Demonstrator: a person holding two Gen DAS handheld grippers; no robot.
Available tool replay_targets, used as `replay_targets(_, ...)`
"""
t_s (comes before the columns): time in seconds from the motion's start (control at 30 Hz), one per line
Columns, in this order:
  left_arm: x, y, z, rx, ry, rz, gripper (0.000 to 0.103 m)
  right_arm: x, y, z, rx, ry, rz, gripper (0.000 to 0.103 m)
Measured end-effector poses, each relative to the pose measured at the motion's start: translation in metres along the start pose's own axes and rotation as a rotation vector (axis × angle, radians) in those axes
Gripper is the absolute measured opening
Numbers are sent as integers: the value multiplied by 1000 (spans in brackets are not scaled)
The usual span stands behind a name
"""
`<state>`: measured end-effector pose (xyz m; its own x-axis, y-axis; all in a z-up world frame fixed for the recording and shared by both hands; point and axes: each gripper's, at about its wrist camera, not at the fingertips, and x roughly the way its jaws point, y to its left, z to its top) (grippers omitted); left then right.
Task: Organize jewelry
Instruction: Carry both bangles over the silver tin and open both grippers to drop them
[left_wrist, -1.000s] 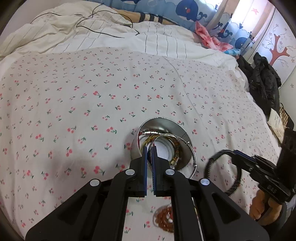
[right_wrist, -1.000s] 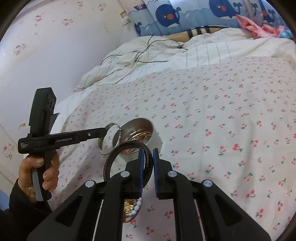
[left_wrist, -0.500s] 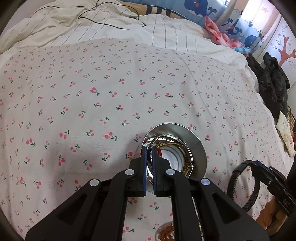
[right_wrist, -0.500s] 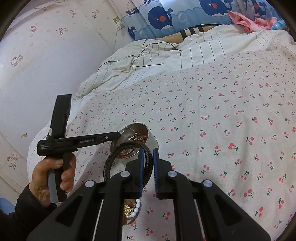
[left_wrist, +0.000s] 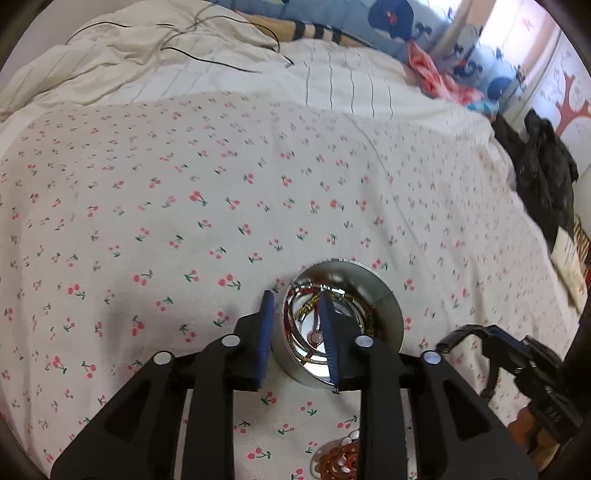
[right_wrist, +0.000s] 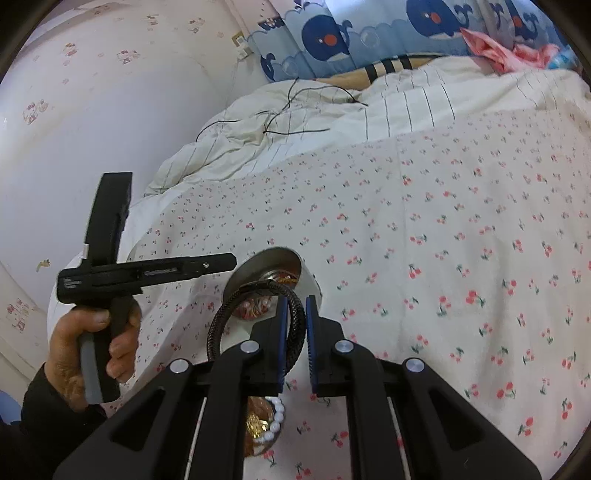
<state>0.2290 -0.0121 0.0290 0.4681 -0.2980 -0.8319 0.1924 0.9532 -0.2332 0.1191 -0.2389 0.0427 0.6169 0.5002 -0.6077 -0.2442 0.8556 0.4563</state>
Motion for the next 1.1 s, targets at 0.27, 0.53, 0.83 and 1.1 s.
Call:
replay_targets(0.27, -12, 6, -1, -26, -23, -18, 33, 33, 16, 24, -47, -12, -35, 10)
replay_targets(0.53, -13, 13, 1, -50, -32, -23, 39, 72, 31, 29, -108, 24, -73, 11)
replay_targets(0.83, -14, 13, 0, -56, -34, -30, 45, 90, 35, 19, -138, 46, -114, 11)
replay_targets(1.1, -13, 14, -1, -58, -34, -27, 50, 101, 40, 13, -170, 74, -139, 26)
